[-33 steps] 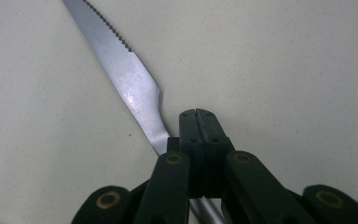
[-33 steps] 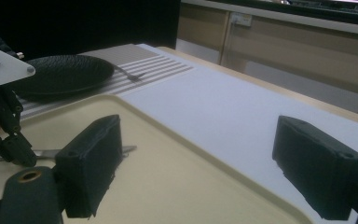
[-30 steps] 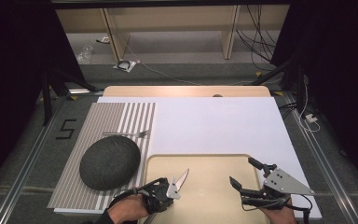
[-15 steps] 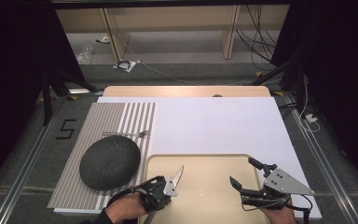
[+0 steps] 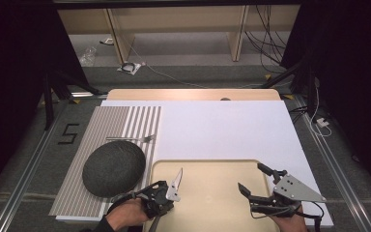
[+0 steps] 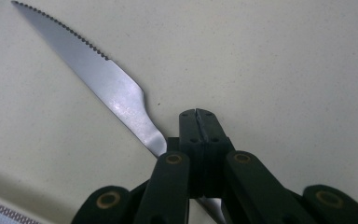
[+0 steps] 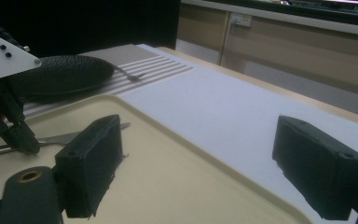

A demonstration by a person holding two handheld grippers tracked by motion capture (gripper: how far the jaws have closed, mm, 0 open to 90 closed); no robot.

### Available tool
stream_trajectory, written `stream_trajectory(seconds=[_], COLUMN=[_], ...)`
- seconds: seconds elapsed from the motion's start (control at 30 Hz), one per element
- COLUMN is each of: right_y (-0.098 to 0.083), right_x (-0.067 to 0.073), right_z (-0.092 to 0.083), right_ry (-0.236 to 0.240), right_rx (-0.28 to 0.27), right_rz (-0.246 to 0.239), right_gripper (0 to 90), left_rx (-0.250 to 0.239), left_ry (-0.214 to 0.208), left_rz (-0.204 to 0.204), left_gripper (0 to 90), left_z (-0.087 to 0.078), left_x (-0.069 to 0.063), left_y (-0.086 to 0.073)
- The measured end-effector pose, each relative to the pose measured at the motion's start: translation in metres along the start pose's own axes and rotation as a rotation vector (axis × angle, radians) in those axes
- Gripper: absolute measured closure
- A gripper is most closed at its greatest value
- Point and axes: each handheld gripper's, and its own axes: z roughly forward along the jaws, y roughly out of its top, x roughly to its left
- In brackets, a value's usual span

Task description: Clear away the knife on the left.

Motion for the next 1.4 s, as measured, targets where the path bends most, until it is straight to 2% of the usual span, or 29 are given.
stream_trajectory(seconds=[0.53,1.4], right_y=[0.0,0.0], right_x=[0.0,-0.001], right_z=[0.0,0.0], right_ry=[-0.002,0.0], right_rx=[0.0,-0.002], right_rz=[-0.002,-0.002], right_gripper=[16.7,16.7], left_rx=[0.019,0.039], left_ry=[0.018,0.023], left_rz=[-0.026,-0.066], left_gripper=[89.2,86.4], left_z=[-0.004,-0.012], left_x=[0.006,0.017], left_y=[-0.01,-0.024])
